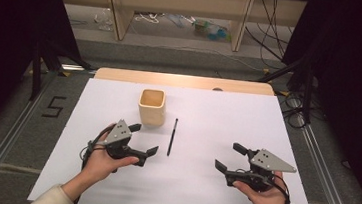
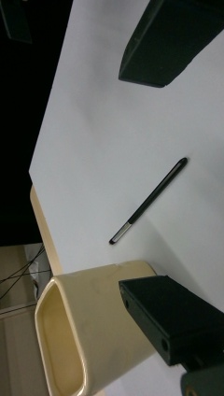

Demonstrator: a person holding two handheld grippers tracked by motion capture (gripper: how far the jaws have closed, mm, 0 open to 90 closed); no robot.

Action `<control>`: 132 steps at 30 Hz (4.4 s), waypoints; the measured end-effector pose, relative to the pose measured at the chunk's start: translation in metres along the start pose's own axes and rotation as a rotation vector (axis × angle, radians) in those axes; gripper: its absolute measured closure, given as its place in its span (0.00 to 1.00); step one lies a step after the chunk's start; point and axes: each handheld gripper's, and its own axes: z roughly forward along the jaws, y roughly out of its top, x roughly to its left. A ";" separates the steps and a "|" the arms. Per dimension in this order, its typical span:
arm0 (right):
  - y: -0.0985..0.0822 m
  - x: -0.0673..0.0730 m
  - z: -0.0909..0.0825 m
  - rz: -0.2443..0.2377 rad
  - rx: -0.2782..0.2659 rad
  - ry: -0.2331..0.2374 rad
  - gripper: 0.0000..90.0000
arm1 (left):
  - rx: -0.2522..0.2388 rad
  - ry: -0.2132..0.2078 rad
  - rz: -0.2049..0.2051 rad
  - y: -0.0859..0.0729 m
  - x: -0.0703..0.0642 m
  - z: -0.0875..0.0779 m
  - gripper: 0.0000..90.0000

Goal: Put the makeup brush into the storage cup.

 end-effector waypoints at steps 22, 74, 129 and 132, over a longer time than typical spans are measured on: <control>-0.002 -0.001 0.001 0.012 0.008 0.006 0.18 | 0.176 -0.024 0.009 0.015 -0.012 0.070 0.09; -0.005 -0.003 0.005 -0.002 0.026 0.017 0.18 | 0.771 0.074 -0.068 0.026 0.003 0.137 0.45; -0.004 -0.003 0.003 -0.005 0.052 0.003 0.18 | 0.862 0.084 -0.046 0.033 0.011 0.138 0.94; -0.004 -0.002 0.002 0.015 0.071 0.013 0.18 | 0.852 0.082 -0.048 0.033 0.012 0.137 0.94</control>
